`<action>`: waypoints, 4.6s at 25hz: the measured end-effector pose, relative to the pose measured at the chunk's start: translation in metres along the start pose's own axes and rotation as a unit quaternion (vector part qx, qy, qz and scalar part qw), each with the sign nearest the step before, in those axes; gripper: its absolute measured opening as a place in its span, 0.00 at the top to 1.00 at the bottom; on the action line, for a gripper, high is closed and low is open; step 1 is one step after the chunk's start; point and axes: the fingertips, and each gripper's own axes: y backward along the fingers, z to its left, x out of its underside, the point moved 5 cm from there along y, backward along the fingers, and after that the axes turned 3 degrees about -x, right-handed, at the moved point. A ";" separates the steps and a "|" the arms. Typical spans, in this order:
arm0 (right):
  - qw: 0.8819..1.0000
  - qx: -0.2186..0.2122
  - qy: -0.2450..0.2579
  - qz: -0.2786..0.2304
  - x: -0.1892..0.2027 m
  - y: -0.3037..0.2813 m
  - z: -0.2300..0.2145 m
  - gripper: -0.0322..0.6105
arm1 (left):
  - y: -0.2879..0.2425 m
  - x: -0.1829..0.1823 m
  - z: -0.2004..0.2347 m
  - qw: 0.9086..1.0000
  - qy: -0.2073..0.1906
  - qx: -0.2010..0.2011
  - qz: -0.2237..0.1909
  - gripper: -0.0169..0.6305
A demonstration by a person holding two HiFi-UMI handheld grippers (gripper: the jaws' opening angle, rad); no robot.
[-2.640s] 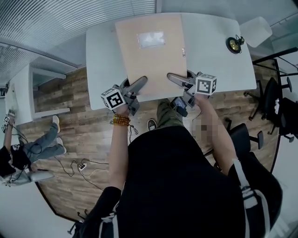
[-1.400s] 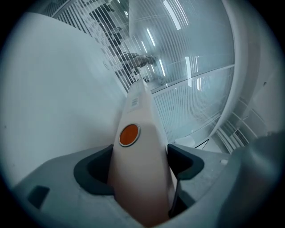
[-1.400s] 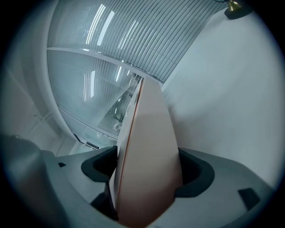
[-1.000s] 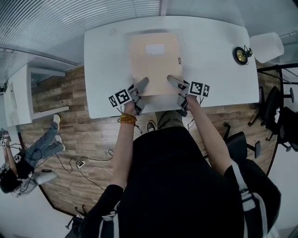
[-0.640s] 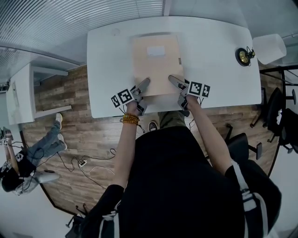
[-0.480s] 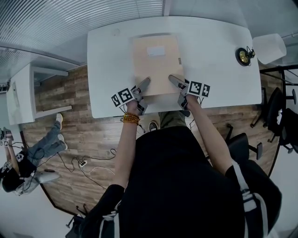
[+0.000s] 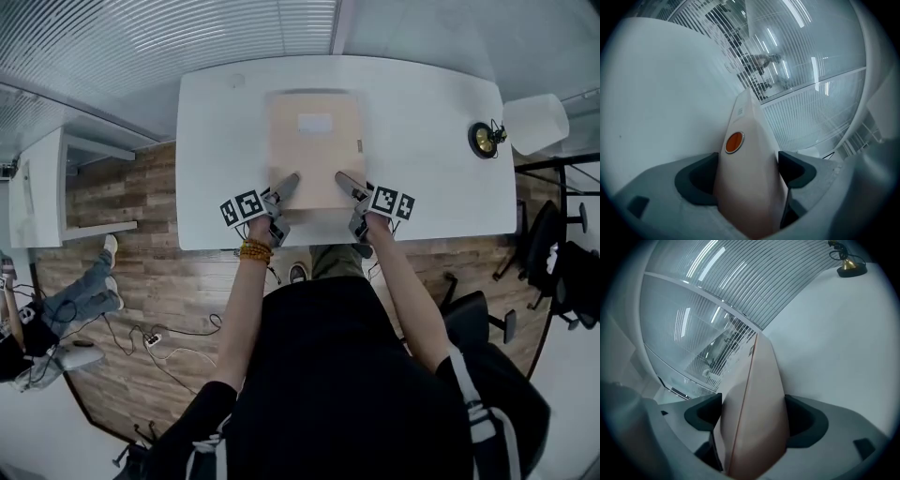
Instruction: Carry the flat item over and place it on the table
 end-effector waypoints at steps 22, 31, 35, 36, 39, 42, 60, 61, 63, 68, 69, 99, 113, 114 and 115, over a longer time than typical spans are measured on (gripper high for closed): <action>0.992 0.079 0.101 -0.003 0.003 0.007 0.007 0.37 | 0.006 0.004 0.005 0.999 -0.027 -0.038 0.006 0.35; 0.987 0.084 0.125 0.046 0.009 0.003 0.002 0.37 | 0.005 0.008 0.002 0.996 -0.057 -0.051 0.048 0.35; 0.985 0.091 0.135 0.057 0.008 0.002 0.003 0.37 | 0.006 0.004 0.001 0.991 -0.098 -0.083 0.037 0.34; 0.984 0.094 0.141 0.059 0.008 0.001 0.003 0.37 | 0.006 0.004 0.000 0.987 -0.121 -0.099 0.040 0.35; 0.982 0.095 0.153 0.048 0.009 -0.001 0.001 0.37 | 0.005 0.003 0.000 0.981 -0.151 -0.114 0.049 0.35; 0.983 0.092 0.155 0.044 0.009 -0.002 0.002 0.37 | 0.003 0.002 0.002 0.982 -0.144 -0.104 0.063 0.35; 0.977 0.114 0.169 0.053 0.016 0.003 0.009 0.37 | 0.009 -0.004 -0.016 0.951 -0.263 -0.152 0.062 0.37; 0.976 0.116 0.174 0.055 0.015 0.003 0.009 0.37 | 0.009 -0.004 -0.017 0.950 -0.266 -0.153 0.061 0.37; 0.974 0.118 0.185 0.060 0.015 0.004 0.010 0.37 | 0.009 -0.002 -0.017 0.950 -0.266 -0.153 0.059 0.37; 0.965 0.117 0.223 0.069 0.011 0.003 0.018 0.37 | 0.016 -0.004 -0.017 0.949 -0.273 -0.155 0.044 0.37; 0.965 0.114 0.224 0.070 0.010 0.004 0.018 0.37 | 0.018 -0.005 -0.017 0.948 -0.273 -0.156 0.039 0.37; 0.876 0.005 0.445 -0.186 0.010 0.121 0.191 0.37 | 0.134 0.007 -0.189 0.826 -0.507 -0.051 -0.240 0.77; 0.822 -0.024 0.515 -0.243 0.033 0.144 0.266 0.49 | 0.174 0.012 -0.224 0.770 -0.557 -0.028 -0.309 0.87; 0.819 -0.023 0.518 -0.246 0.036 0.145 0.270 0.51 | 0.178 0.013 -0.227 0.766 -0.560 -0.027 -0.313 0.87; 0.816 -0.020 0.522 -0.248 0.040 0.147 0.273 0.54 | 0.182 0.014 -0.229 0.763 -0.563 -0.027 -0.317 0.87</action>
